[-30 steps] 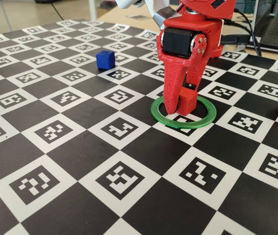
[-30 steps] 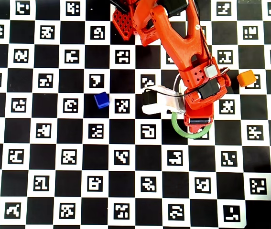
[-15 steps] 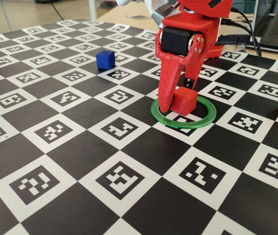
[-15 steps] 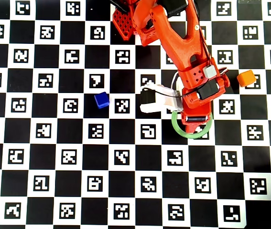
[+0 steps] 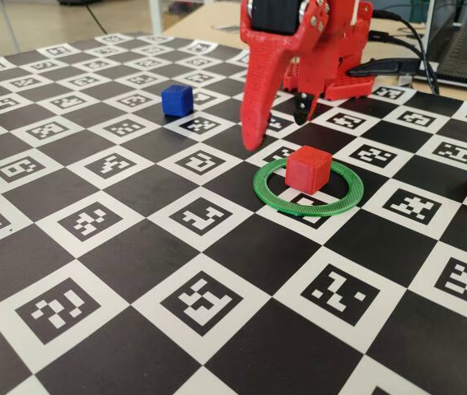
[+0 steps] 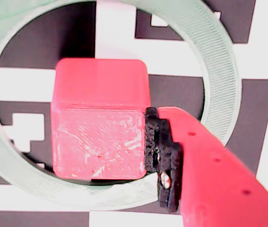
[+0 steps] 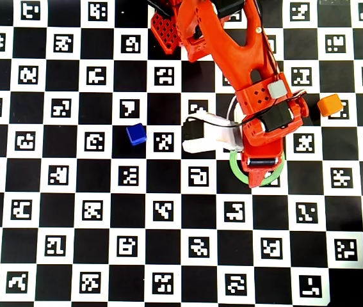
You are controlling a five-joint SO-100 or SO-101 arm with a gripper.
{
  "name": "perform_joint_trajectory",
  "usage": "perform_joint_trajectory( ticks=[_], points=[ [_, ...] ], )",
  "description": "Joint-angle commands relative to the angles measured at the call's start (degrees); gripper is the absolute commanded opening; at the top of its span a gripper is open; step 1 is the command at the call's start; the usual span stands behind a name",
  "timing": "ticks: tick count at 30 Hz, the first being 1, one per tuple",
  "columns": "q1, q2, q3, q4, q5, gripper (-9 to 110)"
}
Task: Grab the red cube then put it in the green circle then put the blue cube on top and finally the orange cube on top
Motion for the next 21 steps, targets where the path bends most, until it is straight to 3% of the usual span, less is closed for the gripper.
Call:
perform_joint_trajectory(
  ticks=[1, 8, 21],
  points=[
    [2.2, 7.73, -5.54, 3.43, -2.72, 39],
    [10.55, 8.96, -11.34, 12.04, -8.79, 39],
    [31.46, 14.59, -9.93, 19.25, -30.06, 43]
  ],
)
